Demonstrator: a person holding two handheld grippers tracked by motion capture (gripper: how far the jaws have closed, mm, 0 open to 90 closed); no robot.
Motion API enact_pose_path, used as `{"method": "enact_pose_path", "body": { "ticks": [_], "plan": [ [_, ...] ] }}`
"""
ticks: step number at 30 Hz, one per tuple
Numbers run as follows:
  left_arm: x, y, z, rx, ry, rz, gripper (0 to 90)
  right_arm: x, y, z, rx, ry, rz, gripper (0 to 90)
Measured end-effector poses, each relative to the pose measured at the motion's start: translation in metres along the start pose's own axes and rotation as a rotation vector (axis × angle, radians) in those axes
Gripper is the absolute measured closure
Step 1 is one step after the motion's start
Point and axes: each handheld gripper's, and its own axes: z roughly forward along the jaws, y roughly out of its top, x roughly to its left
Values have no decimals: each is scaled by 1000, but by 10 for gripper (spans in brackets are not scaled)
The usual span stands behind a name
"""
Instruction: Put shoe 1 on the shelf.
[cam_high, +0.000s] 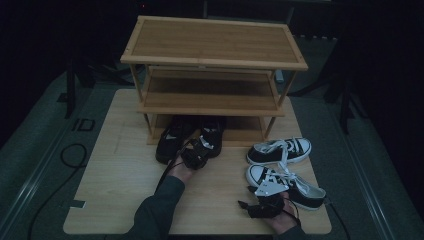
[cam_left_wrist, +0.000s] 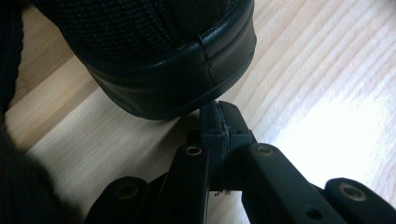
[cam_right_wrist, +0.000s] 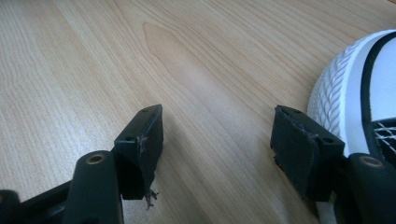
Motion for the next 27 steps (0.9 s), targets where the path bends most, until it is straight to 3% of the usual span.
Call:
{"method": "enact_pose_path", "body": {
  "ticks": [18, 27],
  "plan": [
    [9, 27, 15, 4, 5, -38, 900, 0, 0, 0, 0, 1, -1, 340],
    [9, 24, 8, -6, -1, -34, 900, 0, 0, 0, 0, 2, -1, 339]
  ]
}}
